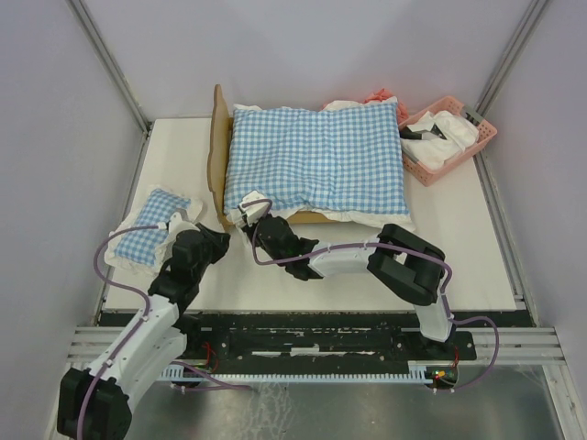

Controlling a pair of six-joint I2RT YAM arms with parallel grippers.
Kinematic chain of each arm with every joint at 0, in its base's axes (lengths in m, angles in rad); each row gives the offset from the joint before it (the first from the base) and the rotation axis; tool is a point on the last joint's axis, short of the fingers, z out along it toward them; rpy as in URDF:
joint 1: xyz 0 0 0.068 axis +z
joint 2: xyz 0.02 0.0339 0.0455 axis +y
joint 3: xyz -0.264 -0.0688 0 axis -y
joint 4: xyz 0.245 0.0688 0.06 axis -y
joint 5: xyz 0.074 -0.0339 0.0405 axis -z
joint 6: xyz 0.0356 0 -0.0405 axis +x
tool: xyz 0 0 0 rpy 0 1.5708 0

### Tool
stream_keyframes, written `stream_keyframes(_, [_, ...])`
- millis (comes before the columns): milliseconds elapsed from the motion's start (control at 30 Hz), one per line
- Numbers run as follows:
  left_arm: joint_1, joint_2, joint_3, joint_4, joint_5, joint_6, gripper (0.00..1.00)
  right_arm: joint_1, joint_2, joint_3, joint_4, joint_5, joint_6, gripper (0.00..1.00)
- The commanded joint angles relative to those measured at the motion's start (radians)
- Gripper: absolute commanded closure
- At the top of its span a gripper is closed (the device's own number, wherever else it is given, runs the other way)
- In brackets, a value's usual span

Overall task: Set up the pet bed
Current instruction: Tie the ropes to the bed frame.

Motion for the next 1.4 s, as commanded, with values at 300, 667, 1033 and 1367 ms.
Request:
stream_keyframes(300, [0.004, 0.127, -0.079, 0.394, 0.034, 0.159, 0.76, 0.007, -0.011, 0.010, 0.015, 0.032, 0.015, 0.98])
stream_keyframes(667, [0.004, 0.244, -0.096, 0.565, 0.072, 0.212, 0.76, 0.007, -0.018, 0.001, 0.017, 0.027, 0.019, 0.98])
stream_keyframes(1033, [0.003, 0.309, -0.093, 0.585, 0.073, 0.249, 0.74, 0.007, -0.029, -0.009, 0.020, 0.035, 0.014, 0.98])
stream_keyframes(1367, [0.003, 0.365, -0.098, 0.632, 0.048, 0.248, 0.71, 0.007, -0.035, -0.015, 0.019, 0.036, 0.015, 0.98])
